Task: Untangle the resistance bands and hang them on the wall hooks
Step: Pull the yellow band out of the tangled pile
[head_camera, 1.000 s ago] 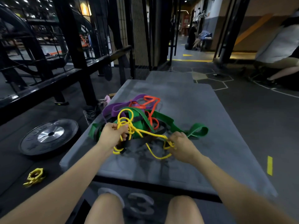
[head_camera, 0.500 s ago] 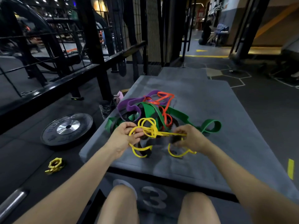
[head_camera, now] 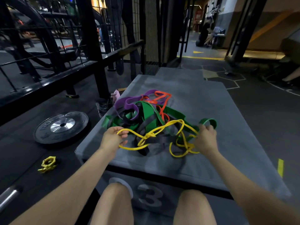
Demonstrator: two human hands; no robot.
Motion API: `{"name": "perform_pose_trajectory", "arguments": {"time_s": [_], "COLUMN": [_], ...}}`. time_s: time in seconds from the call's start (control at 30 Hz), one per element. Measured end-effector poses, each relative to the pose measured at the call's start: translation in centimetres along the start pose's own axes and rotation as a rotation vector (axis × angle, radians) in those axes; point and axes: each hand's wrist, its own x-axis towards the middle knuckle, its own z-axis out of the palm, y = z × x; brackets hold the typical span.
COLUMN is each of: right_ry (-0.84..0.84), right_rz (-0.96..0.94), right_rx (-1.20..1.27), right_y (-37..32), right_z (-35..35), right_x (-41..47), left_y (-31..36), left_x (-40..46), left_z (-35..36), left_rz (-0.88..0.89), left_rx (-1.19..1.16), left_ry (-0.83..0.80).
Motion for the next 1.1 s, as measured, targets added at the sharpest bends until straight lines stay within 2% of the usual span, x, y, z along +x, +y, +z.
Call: {"name": "perform_pose_trajectory", "arguments": {"time_s": [0.1,0.2,0.27,0.33,0.43,0.57,0.63,0.73,0.8,0.97,1.1], "right_ry": [0.041,-0.110,-0.244,-0.297,-0.216,-0.049,-0.138,-0.414,-0.492,-0.523,-0.564], "right_rz": [-0.313,-0.500,-0.496,-0.443,-0.426,-0.356,-0.316,-0.264,-0.272,-0.384,-0.521], "right_rx": [0.099,0.047,-0.114,-0.298,-0.434,-0.295,-0.164,-0.052,-0.153,-0.373,-0.653], "right_y": [-4.8,-8.5,-9.6,-10.0,-9.4,-8.3,-8.4,-8.8,-8.5,-7.5,-6.2], "right_z": [0.2,1.1,1.9,2.2,2.4,3.3,3.5,4.3,5.1,3.9,3.3], "right_x": [-1.0,-1.2,-1.2,-1.3,-1.2,-0.9,-0.6,-0.2,-0.4,-0.8,-0.9], "left_y": [0.2,0.6,0.8,0.9,0.5,-0.3,-0.4,-0.1,-0.1,-0.6,-0.9], "left_x": [-1.1,-1.9,-2.2,-2.5,-2.9,-2.9,-3.0,-3.1,-3.0,-2.5,-2.2], "left_z": [0.2,-0.3,-0.9,-1.4,-1.7,-1.4,-1.0,-0.4,-0.2,0.2,1.5], "left_rz": [0.032,0.051,0.055,0.055,0.032,0.010,0.007,0.008,0.005,-0.004,-0.017], "left_rx": [-0.003,-0.057,-0.092,-0.101,-0.089,-0.057,-0.041,-0.042,-0.045,-0.030,-0.044], "left_ry": [-0.077,-0.106,-0.109,-0.109,-0.104,-0.135,-0.150,-0.160,-0.159,-0.168,-0.201]}}
